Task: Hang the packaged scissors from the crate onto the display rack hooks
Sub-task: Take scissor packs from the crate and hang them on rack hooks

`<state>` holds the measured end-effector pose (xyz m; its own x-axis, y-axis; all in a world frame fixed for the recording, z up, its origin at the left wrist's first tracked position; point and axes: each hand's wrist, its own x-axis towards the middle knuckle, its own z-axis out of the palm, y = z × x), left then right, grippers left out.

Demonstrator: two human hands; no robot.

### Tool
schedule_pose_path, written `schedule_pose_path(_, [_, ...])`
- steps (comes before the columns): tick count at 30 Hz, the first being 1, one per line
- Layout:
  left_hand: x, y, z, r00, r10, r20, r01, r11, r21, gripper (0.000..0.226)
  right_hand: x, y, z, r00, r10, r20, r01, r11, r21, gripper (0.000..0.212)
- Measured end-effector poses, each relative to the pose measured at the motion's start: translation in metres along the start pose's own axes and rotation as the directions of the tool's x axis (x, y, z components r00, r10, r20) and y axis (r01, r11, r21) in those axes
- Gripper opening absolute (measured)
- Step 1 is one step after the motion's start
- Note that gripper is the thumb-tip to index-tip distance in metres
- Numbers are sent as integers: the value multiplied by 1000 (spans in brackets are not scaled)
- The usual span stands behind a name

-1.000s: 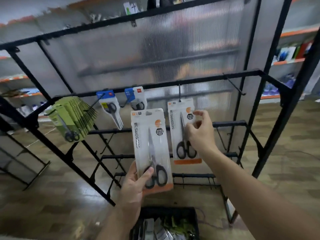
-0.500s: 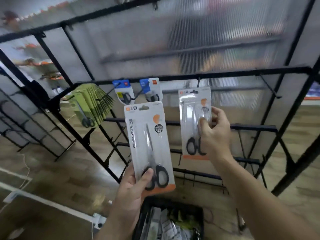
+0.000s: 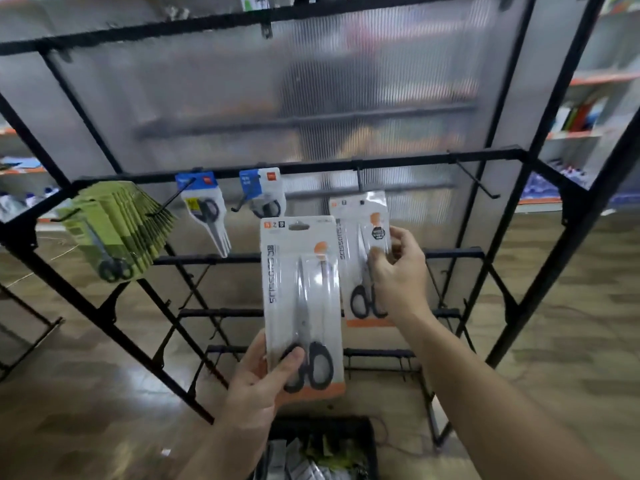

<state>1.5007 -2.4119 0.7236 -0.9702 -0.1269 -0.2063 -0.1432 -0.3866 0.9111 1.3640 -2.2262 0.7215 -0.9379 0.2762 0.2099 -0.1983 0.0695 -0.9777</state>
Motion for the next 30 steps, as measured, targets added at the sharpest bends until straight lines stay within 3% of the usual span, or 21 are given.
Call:
schedule_pose_path(6, [37, 2, 30, 999, -27, -28, 26, 998, -51, 54, 25, 25, 0, 996, 57, 63, -62, 994, 87, 20])
schedule_pose_path(10, [64, 3, 46, 999, -29, -24, 29, 1000, 3, 42, 56, 41, 5, 991, 85, 103, -96, 989, 114, 17])
schedule_pose_path(17, [94, -13, 61, 999, 10, -49, -3, 992, 128, 48, 118, 55, 10, 980, 69, 188, -85, 993, 76, 4])
schedule_pose_path(20, [94, -22, 63, 998, -12, -64, 21, 989, 148, 74, 140, 57, 14, 978, 114, 174, -124, 991, 49, 7])
schedule_pose_path(23, [95, -29, 63, 998, -45, -53, 50, 994, 94, 56, 159, 55, 19, 979, 137, 153, -140, 990, 10, 10])
schedule_pose_path(30, [106, -32, 62, 997, -70, 39, 64, 988, 140, 52, 174, 51, 24, 959, 245, 144, -244, 970, -27, 8])
